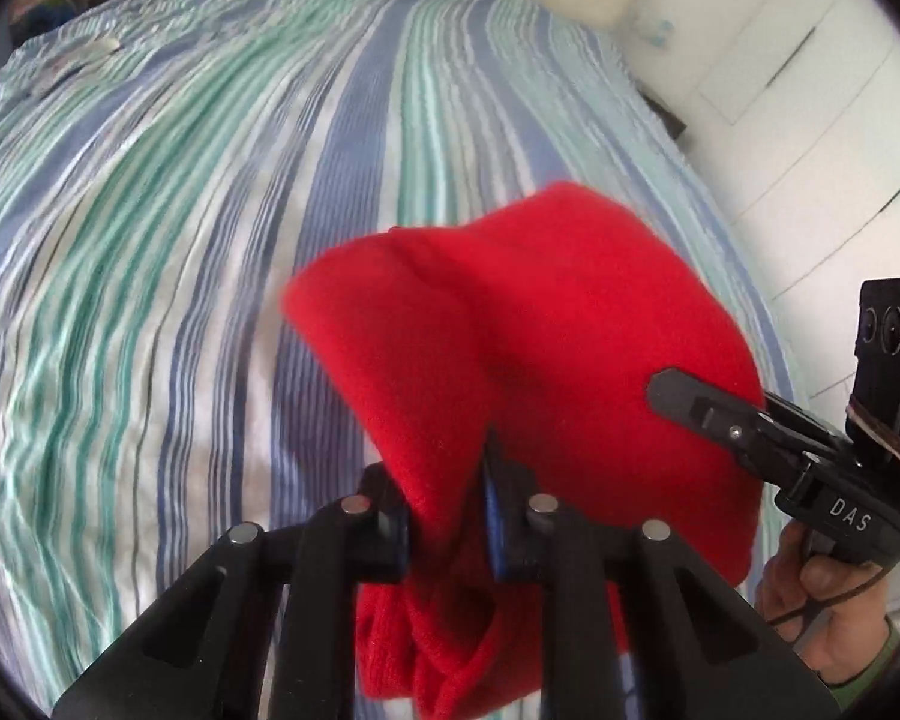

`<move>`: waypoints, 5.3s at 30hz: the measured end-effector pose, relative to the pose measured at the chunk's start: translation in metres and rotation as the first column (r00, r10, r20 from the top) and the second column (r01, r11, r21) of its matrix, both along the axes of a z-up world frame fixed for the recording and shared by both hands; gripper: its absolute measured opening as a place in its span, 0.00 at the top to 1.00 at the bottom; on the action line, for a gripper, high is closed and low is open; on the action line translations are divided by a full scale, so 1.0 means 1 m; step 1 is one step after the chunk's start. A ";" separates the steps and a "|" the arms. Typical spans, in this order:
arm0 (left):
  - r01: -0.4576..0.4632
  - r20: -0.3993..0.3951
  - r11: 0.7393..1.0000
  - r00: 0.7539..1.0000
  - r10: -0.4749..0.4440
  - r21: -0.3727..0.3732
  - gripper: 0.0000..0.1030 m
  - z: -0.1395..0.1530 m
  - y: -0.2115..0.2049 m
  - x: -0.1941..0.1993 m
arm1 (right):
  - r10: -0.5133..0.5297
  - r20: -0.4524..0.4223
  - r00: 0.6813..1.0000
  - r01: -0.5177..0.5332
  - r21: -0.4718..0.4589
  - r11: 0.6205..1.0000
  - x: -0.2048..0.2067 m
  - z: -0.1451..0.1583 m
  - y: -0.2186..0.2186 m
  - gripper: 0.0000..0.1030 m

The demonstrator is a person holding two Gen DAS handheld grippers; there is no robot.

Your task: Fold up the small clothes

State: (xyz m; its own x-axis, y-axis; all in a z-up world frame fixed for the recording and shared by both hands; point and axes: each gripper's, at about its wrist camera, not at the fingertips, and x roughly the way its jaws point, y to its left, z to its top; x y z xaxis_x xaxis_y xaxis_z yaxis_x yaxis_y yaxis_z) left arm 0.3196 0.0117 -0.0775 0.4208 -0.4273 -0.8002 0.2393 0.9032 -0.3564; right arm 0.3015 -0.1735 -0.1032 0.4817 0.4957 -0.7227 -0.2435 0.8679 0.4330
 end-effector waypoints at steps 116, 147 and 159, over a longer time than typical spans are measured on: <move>-0.278 0.366 0.868 0.923 0.122 0.411 0.00 0.122 -0.030 -0.305 | -0.132 0.243 0.961 0.221 -0.385 0.896 -0.313 0.169 -0.019 0.01; -0.290 0.358 0.863 0.923 0.138 0.413 0.00 0.125 -0.027 -0.301 | -0.128 0.216 0.968 0.209 -0.408 0.889 -0.304 0.171 -0.007 0.01; -0.245 0.308 0.901 0.942 0.134 0.357 0.00 0.126 -0.026 -0.296 | -0.167 0.212 0.963 0.245 -0.425 0.871 -0.304 0.171 -0.012 0.01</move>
